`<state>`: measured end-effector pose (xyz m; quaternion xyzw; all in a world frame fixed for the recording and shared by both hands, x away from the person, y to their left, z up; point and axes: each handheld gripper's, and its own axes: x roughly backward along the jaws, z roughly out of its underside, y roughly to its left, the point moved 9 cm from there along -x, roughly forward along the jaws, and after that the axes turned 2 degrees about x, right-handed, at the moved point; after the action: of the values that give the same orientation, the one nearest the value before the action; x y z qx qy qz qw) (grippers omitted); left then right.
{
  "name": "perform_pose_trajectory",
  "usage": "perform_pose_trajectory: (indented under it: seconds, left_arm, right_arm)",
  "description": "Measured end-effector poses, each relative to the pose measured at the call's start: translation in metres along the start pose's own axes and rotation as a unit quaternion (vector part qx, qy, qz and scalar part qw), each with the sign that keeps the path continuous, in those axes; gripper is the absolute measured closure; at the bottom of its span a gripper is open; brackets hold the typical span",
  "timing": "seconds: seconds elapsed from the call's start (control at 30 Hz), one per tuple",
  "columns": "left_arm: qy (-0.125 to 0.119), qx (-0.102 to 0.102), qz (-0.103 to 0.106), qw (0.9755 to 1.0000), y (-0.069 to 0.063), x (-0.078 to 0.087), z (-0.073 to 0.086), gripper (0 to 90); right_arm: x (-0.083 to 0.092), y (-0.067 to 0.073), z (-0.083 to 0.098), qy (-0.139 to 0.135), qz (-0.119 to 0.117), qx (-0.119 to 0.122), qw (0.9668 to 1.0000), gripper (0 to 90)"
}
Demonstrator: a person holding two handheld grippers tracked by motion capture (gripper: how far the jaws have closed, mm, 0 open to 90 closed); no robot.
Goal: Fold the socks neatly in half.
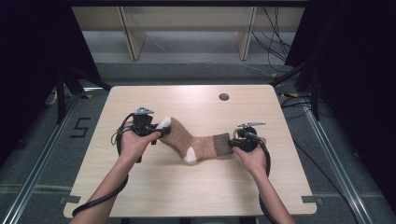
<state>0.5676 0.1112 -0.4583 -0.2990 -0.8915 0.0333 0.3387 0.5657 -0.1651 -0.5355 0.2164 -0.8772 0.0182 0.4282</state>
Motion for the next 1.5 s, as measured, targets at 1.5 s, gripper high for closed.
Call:
perform_pose_trajectory:
  seconds: [1.5]
  left_arm:
    - [-0.036,-0.004,0.024,0.9991,-0.025,0.006,-0.018,62.5]
  right_arm:
    - [-0.008,0.019,-0.001,0.000,-0.018,0.014,0.9997,73.7]
